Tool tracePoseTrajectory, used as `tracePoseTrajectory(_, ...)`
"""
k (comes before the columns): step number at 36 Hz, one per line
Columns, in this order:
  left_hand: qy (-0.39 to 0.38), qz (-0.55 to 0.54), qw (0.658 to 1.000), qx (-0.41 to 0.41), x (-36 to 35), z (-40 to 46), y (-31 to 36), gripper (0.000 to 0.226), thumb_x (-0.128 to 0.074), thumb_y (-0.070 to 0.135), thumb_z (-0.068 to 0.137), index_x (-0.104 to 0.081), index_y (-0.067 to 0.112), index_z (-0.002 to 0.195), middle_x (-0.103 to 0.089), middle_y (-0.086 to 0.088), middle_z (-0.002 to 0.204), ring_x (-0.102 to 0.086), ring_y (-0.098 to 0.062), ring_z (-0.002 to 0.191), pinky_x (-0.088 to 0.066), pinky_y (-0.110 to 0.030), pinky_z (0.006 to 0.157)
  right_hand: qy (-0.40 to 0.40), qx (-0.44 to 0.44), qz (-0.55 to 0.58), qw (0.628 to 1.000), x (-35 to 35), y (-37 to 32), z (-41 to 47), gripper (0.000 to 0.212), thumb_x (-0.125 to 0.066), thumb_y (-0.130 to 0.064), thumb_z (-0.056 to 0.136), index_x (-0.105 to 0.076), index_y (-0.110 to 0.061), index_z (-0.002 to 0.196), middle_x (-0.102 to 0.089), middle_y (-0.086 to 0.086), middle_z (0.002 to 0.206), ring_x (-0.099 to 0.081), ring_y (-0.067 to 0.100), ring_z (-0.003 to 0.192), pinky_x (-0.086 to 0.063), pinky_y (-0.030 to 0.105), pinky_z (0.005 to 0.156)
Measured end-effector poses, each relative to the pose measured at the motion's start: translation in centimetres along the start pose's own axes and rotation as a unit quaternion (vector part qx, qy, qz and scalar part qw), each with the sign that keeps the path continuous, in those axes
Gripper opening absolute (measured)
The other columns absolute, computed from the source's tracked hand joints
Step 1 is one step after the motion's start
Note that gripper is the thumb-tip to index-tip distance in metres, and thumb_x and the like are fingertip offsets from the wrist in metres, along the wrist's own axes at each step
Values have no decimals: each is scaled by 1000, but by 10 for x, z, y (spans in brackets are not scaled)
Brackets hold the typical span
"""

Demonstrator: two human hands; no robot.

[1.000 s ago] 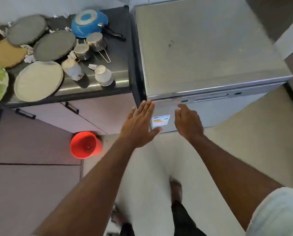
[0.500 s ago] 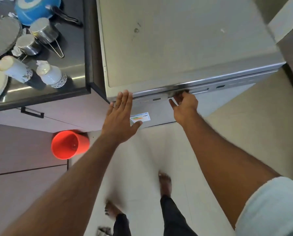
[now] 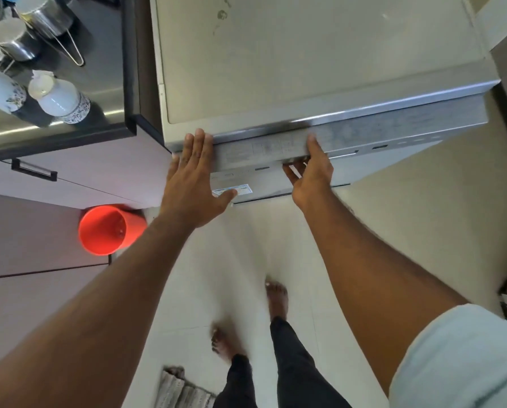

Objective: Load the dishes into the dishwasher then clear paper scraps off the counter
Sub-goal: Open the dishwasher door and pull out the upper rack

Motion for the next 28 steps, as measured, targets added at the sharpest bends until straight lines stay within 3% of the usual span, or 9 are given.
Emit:
tracePoseTrajectory(5,26,-6,999,32,-1,-3,10,112,-58,70,82,-2,11,160,1,-8,169,3,-22,156,-10,-51,125,30,50,-85,995,54,28,-20,33,-73,-46,88,-62,-20,104,-74,6,104,-74,21,93,-62,37,74)
tracePoseTrajectory(8,13,3,1000,22,-15,-16,30,107,-50,74,85,-9,9,160,-4,-9,169,-3,-22,156,-5,-53,124,119,76,-128,982,93,40,-32,62,-81,-58,73,-53,-18,112,-70,3,107,-73,20,88,-61,41,75)
tracePoseTrajectory(10,-23,32,999,-17,-38,-37,48,104,-41,76,87,-7,11,160,-3,-8,169,-2,-22,156,-1,-54,124,200,113,-178,957,119,37,-44,89,-87,-63,59,-38,-22,121,-49,0,121,-60,23,105,-56,42,89)
tracePoseTrajectory(12,-51,56,996,-43,-63,-59,63,102,-32,79,87,-5,13,160,-4,-7,169,-2,-22,156,0,-55,124,248,187,-289,906,136,21,-60,108,-90,-59,54,-32,-19,135,-33,-1,129,-45,24,116,-47,44,97)
tracePoseTrajectory(14,-63,58,996,-32,-81,-74,71,101,-29,79,87,-8,13,160,-8,-6,169,-5,-23,156,0,-55,124,254,260,-394,844,144,6,-71,113,-91,-56,54,-30,-21,143,-28,3,143,-39,29,125,-38,50,100)
tracePoseTrajectory(17,-56,43,997,-8,-94,-90,78,100,-34,78,88,-16,11,159,-18,-7,167,-12,-25,154,-4,-54,124,212,326,-527,755,150,-2,-76,108,-85,-58,62,-27,-32,150,-14,3,160,-26,32,142,-29,54,108)
tracePoseTrajectory(20,-58,31,998,-3,-105,-107,82,99,-42,75,88,-15,11,159,-18,-7,167,-11,-25,154,-6,-53,124,144,364,-652,650,154,7,-76,86,-69,-61,81,-29,-37,153,-3,2,167,-6,30,153,-12,64,116)
tracePoseTrajectory(23,-60,35,998,-2,-114,-124,86,99,-44,74,88,-15,12,158,-18,-8,166,-12,-26,154,-10,-54,124,85,396,-731,548,163,21,-75,66,-51,-59,95,-35,-33,153,-11,1,168,-5,24,155,-4,68,117)
tracePoseTrajectory(28,-84,29,996,14,-138,-154,93,102,-48,76,86,-14,13,158,-18,-6,166,-11,-26,154,-10,-52,124,40,418,-786,454,195,42,-81,70,-40,-63,97,-34,-23,153,-22,6,165,-13,22,154,-4,69,117)
Point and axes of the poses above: each hand's wrist, its own z-axis towards the middle knuckle, its own x-axis out of the back of the hand, y = z × x, the point moved 7 cm from there along z, towards the middle knuckle
